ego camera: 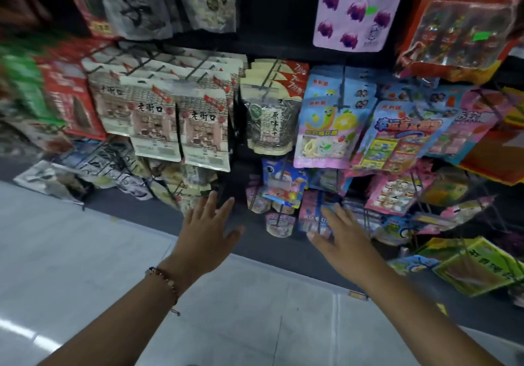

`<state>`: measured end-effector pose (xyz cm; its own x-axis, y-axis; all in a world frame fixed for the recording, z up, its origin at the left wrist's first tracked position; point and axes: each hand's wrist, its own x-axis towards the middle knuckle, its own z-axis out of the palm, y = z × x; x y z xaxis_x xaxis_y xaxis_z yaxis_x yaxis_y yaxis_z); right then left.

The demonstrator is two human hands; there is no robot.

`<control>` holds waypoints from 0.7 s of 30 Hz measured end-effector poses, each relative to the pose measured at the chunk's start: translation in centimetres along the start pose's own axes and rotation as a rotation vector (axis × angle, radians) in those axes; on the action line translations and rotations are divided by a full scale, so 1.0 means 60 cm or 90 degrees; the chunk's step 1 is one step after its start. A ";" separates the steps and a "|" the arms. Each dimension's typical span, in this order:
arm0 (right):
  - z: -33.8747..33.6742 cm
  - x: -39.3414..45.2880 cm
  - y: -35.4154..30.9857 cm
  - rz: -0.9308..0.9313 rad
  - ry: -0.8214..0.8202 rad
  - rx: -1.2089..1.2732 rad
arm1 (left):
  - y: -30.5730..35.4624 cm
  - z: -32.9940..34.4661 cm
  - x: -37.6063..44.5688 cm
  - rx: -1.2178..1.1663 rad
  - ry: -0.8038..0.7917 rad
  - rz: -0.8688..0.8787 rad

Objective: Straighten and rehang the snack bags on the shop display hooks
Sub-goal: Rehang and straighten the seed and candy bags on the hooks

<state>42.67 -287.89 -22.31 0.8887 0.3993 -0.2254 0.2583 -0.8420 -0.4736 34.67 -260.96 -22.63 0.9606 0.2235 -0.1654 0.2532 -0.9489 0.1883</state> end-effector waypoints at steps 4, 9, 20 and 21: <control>0.067 0.028 -0.120 -0.014 -0.022 0.001 | -0.143 -0.020 -0.023 -0.001 0.007 -0.039; 0.170 0.081 -0.297 -0.030 -0.043 0.114 | -0.367 -0.054 -0.048 0.005 0.013 -0.086; 0.291 0.198 -0.537 -0.063 -0.134 0.047 | -0.635 -0.089 -0.039 -0.008 0.014 -0.168; 0.299 0.212 -0.548 -0.066 -0.144 0.039 | -0.650 -0.088 -0.032 -0.012 0.015 -0.176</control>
<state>38.69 -248.59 -24.87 0.7500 0.5588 -0.3540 0.3138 -0.7717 -0.5532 23.59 -223.18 -24.52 0.8574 0.4783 -0.1901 0.5074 -0.8474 0.1566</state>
